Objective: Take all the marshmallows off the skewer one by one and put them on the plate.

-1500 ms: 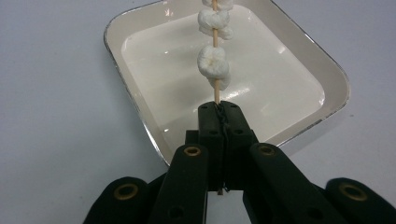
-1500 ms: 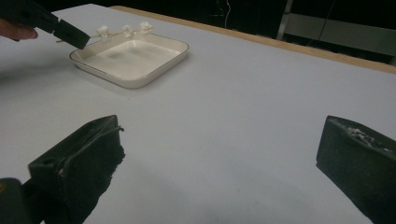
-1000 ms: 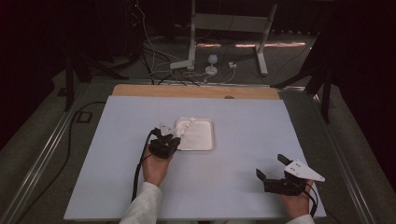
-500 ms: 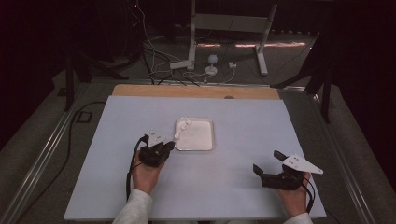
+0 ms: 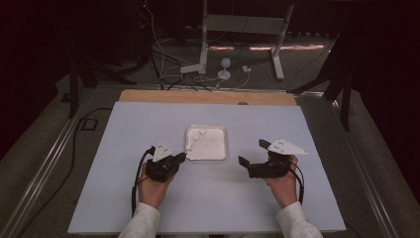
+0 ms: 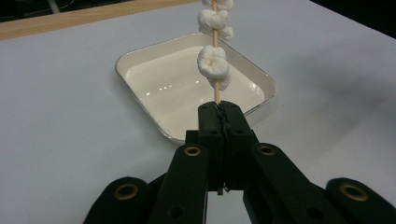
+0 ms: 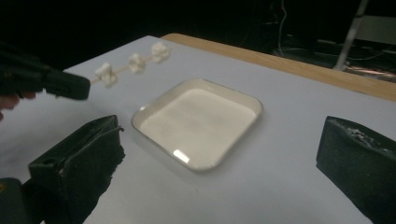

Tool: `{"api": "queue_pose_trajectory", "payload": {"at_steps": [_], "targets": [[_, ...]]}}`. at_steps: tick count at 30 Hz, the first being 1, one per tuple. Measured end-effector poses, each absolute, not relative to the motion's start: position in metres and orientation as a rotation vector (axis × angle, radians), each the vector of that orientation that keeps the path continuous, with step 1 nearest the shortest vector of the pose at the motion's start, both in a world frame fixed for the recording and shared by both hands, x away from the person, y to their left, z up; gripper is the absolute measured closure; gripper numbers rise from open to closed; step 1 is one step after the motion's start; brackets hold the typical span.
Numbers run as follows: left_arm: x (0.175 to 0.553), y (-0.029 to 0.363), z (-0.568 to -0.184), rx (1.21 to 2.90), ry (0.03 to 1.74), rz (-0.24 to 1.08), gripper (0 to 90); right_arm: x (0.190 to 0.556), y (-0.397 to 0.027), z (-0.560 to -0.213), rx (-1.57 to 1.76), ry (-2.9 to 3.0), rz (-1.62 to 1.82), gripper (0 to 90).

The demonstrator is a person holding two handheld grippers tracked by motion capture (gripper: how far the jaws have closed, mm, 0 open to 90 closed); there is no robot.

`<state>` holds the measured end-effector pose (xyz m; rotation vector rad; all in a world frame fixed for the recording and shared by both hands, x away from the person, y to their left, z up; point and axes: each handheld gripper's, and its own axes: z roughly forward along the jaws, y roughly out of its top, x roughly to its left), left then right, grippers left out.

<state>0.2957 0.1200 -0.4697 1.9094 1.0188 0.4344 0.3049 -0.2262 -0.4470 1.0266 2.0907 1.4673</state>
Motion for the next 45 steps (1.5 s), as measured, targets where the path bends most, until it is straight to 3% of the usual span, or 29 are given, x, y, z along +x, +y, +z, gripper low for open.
{"api": "queue_pose_trajectory", "payload": {"at_steps": [13,17,20,21,24,27,28,29,30,32,35,45], "targets": [[0.288,0.113,-0.461,1.896,0.952,0.437,89.8,0.35,-0.172,-0.418,1.108,2.195,1.529,0.2],[0.287,0.111,-0.462,1.902,0.94,0.443,89.8,0.363,-0.159,-0.417,1.191,2.216,1.511,13.0],[0.286,0.109,-0.462,1.908,0.927,0.455,89.8,0.368,-0.154,-0.419,1.228,2.224,1.538,16.6],[0.286,0.109,-0.462,1.906,0.926,0.46,89.9,0.373,-0.148,-0.421,1.243,2.256,1.552,24.1],[0.285,0.108,-0.462,1.905,0.918,0.464,89.9,0.377,-0.143,-0.424,1.265,2.275,1.534,29.9],[0.284,0.106,-0.463,1.911,0.902,0.472,89.9,0.383,-0.138,-0.428,1.329,2.3,1.542,41.1],[0.284,0.106,-0.463,1.912,0.896,0.476,89.9,0.386,-0.137,-0.429,1.358,2.325,1.568,49.2],[0.283,0.105,-0.463,1.909,0.889,0.477,89.9,0.386,-0.137,-0.429,1.358,2.325,1.568,49.2],[0.283,0.105,-0.463,1.907,0.885,0.485,89.9,0.388,-0.134,-0.43,1.361,2.367,1.59,57.7],[0.283,0.106,-0.464,1.908,0.884,0.493,89.9,0.387,-0.134,-0.43,1.367,2.368,1.589,60.2],[0.282,0.106,-0.465,1.905,0.878,0.491,90.0,0.389,-0.138,-0.428,1.406,2.349,1.621,70.7],[0.279,0.102,-0.46,1.909,0.862,0.53,90.0,0.384,-0.135,-0.42,1.368,2.246,1.596,75.7]]}}
